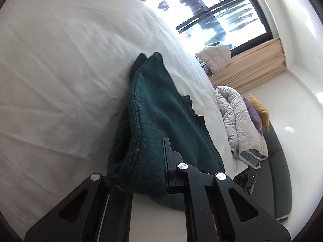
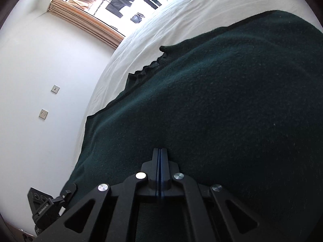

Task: Fold small clothes
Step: 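Lift the sweater end with both tools, fold it over, then release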

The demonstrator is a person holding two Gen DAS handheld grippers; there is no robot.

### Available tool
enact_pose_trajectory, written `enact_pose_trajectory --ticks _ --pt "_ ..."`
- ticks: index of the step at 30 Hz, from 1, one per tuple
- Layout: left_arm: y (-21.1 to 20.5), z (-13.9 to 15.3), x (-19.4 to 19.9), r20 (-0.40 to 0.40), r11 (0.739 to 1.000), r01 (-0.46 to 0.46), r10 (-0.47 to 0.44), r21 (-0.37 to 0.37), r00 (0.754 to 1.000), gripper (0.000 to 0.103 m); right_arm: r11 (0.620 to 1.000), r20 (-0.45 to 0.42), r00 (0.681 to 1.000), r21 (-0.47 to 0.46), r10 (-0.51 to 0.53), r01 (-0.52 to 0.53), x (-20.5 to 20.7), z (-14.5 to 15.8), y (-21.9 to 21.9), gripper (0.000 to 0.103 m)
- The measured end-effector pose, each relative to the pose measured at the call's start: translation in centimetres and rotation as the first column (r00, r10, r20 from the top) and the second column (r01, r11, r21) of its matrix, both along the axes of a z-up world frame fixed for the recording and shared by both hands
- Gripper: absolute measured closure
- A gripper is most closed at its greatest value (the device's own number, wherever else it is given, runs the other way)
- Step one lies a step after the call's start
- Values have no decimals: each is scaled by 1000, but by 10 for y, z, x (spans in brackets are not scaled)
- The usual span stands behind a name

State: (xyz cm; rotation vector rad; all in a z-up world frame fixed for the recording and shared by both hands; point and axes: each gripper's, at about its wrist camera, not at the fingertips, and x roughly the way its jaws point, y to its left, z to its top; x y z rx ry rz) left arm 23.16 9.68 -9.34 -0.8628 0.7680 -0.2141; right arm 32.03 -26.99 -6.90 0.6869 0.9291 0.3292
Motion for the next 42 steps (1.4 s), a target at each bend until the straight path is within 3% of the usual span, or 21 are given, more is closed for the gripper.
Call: enact_pose_trajectory --ticks 5,6,7,9,10,12,15,16,18,21,24,28,32,35,37,42 --pt "-35 55 7 99 986 46 -63 163 993 96 997 4 1000 71 19 -19 -4 4 -11 103" --pt "-46 69 9 125 978 59 -85 201 989 96 995 23 1000 96 4 -6 -9 9 -18 91" --pt "-58 83 10 151 967 70 -109 244 983 96 992 54 998 122 -18 12 -16 13 -26 69" --pt "-94 108 13 199 932 111 -188 345 962 96 985 108 992 165 -71 52 -28 19 -46 43" --pt "-118 118 15 207 904 148 -246 401 947 96 979 121 989 192 -90 65 -31 20 -57 37" --pt "-175 126 14 206 812 213 -375 544 904 96 967 120 987 244 -107 75 -30 16 -77 37" --pt "-259 103 -2 161 625 263 -538 735 827 96 950 80 992 304 -102 74 -25 6 -100 37" --pt "-281 88 -6 120 565 288 -577 773 808 96 945 69 994 321 -83 57 -23 3 -104 37" --pt "-309 56 -13 54 485 326 -617 812 785 96 940 53 998 340 -42 22 -19 -2 -106 37" --pt "-322 29 -16 0 466 367 -618 805 786 96 949 42 999 315 10 -22 -10 -2 -99 37" --pt "-322 29 -16 9 468 359 -618 808 786 96 957 16 999 289 31 -35 0 -3 -90 37" --pt "-323 28 -19 8 430 337 -626 838 780 96 955 13 998 291 55 -56 9 5 -77 35" --pt "-329 23 -24 -6 391 325 -631 861 776 96 979 -20 995 179 100 -95 21 14 -50 39" --pt "-325 22 -33 -14 355 312 -640 881 768 96 988 -53 989 77 141 -137 26 13 -38 60" --pt "-320 22 -37 -20 340 310 -645 888 764 96 989 -69 987 12 145 -145 29 13 -36 82" --pt "-319 22 -39 -31 324 319 -657 891 753 96 984 -27 987 -84 157 -159 24 21 -35 90"
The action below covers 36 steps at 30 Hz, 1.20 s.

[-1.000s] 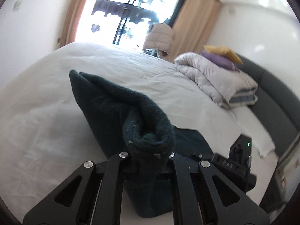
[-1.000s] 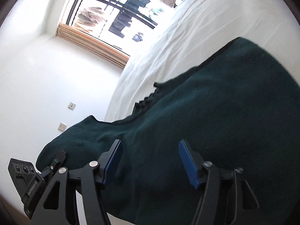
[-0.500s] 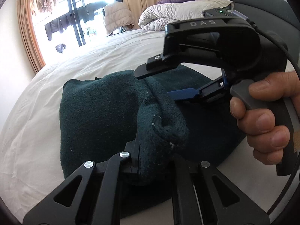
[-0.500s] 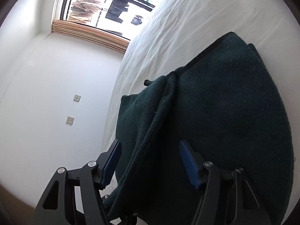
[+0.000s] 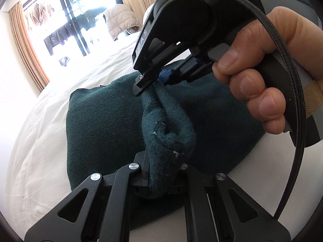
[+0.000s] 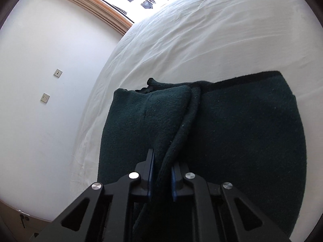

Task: Fold small clothes
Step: 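Lift the sweater end with both tools, fold it over, then release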

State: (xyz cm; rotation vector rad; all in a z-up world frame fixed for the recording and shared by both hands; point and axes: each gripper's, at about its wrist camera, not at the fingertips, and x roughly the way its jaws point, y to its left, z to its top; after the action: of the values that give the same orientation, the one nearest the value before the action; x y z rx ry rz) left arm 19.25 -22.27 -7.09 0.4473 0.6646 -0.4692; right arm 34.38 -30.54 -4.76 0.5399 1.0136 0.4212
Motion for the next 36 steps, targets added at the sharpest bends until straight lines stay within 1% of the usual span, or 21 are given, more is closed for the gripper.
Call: enact_pose_trajectory --ticks 5,7,11,17,24,26,27,29,30,32,33,34,35,36 --pt "-11 10 -3 15 1000 29 -29 -9 999 96 1000 47 999 -20 -12 13 -1 15 -21 91" --pt "-18 9 10 22 999 52 -52 -6 998 96 999 58 998 -24 -27 28 -3 19 -36 91" --pt "-38 8 16 32 994 109 -109 2 993 96 998 70 996 -30 -51 54 -5 20 -63 91" --pt "-54 -4 22 16 986 167 -167 19 986 96 996 58 995 -31 -87 89 -8 5 -93 91" --pt "-48 -24 29 -19 986 162 -161 43 987 96 993 29 993 -17 -114 114 -1 -20 -98 91" --pt "-42 -23 28 -21 986 162 -161 43 987 95 992 30 991 -1 -127 127 -1 -23 -99 90" --pt "-39 -21 26 -29 986 165 -164 31 986 94 991 33 991 1 -132 132 -1 -22 -99 90" --pt "-28 -16 28 -72 985 171 -171 -11 983 89 989 34 989 2 -147 147 -1 -21 -102 89" --pt "-21 -11 19 -89 985 168 -170 -34 981 89 987 32 986 6 -161 161 -2 -20 -104 87" --pt "3 -1 10 -128 979 177 -189 -101 974 87 981 26 981 19 -193 193 -5 -16 -107 81" --pt "17 4 4 -143 972 186 -207 -143 968 85 976 31 976 10 -217 216 -8 -13 -112 75" --pt "32 9 2 -151 966 187 -214 -176 965 78 968 39 968 -31 -248 249 -14 -9 -117 62" --pt "50 15 -1 -146 960 182 -216 -214 965 64 957 56 959 -76 -276 280 -20 -3 -121 59" --pt "66 20 -4 -129 955 170 -206 -244 970 50 950 78 954 -98 -291 298 -28 3 -124 58"
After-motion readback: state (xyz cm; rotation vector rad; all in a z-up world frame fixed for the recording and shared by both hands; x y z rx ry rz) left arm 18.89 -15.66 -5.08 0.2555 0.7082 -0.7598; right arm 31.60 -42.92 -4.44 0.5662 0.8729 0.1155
